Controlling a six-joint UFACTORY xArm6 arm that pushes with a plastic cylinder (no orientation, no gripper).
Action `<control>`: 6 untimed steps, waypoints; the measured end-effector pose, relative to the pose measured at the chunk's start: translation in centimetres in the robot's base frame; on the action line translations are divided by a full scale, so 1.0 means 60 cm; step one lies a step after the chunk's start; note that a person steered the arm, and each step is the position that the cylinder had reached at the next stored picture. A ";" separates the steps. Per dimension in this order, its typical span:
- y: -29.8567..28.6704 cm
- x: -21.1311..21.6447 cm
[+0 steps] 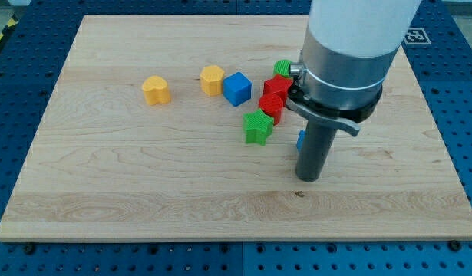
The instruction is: Move the blue triangle closer to the red circle
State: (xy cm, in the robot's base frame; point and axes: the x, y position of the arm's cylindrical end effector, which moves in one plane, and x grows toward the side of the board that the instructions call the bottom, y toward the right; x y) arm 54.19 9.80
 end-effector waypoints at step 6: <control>0.013 -0.039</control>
State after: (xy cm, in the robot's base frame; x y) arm 51.86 10.56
